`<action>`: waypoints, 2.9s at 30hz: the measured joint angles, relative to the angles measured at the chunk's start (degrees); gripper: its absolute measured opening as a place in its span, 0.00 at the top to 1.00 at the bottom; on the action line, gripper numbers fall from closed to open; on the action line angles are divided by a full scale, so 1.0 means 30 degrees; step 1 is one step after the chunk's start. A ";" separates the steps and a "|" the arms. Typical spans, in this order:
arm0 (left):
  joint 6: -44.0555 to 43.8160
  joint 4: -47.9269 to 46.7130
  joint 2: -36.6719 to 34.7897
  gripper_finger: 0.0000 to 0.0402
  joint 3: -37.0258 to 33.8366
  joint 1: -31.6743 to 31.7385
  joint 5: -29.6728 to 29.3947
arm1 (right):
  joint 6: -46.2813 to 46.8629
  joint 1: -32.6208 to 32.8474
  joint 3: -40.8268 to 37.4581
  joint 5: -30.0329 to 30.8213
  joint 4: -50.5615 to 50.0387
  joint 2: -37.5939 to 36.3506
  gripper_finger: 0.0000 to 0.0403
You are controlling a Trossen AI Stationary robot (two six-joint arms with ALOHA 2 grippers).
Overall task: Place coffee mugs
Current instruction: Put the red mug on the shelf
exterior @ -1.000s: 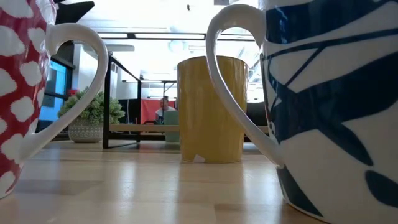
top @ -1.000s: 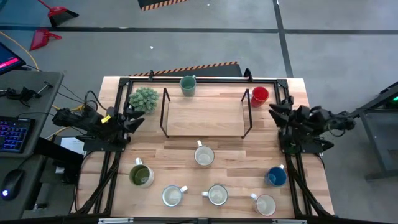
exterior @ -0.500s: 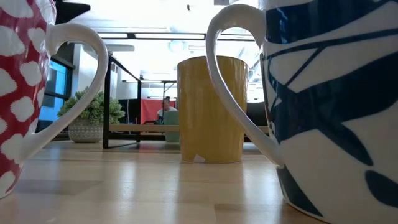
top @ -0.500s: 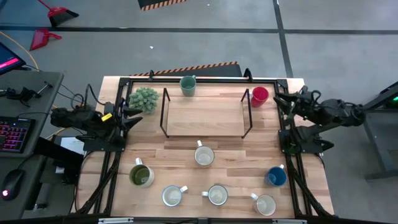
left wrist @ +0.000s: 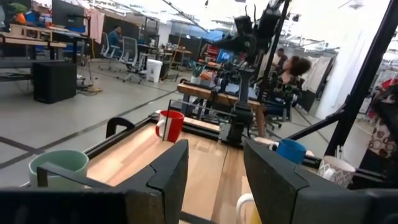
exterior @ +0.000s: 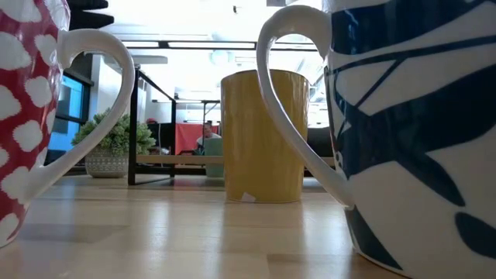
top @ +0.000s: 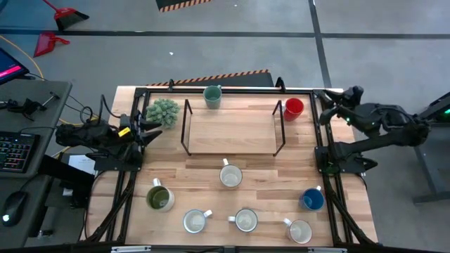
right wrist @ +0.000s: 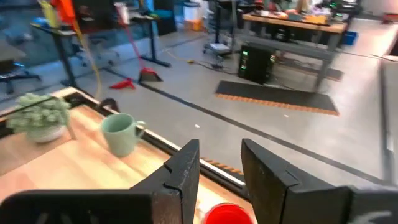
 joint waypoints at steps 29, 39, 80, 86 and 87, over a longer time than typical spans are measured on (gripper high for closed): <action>-0.0994 -0.1146 0.0129 0.64 -0.0029 0.0018 -0.0003 | -0.4195 -1.9942 0.2793 -1.5386 -0.2893 0.7219 0.73; -0.1993 -0.1077 0.0182 0.64 -0.0029 0.0025 -0.0014 | -0.2524 -2.0605 -0.0582 -1.5150 -0.2639 0.8481 0.73; -0.1978 -0.1084 0.0182 0.64 -0.0007 0.0033 -0.0444 | 0.3727 -1.8190 -0.3330 -1.4058 0.2458 1.5409 0.57; -0.1971 -0.1091 0.0182 0.64 -0.0007 0.0033 -0.0444 | 0.3191 -1.7760 -0.2883 -1.3796 0.2994 1.4738 0.57; -0.1971 -0.1091 0.0182 0.64 -0.0007 0.0033 -0.0444 | 0.3045 -1.7704 -0.2749 -1.3533 0.2940 1.4519 0.57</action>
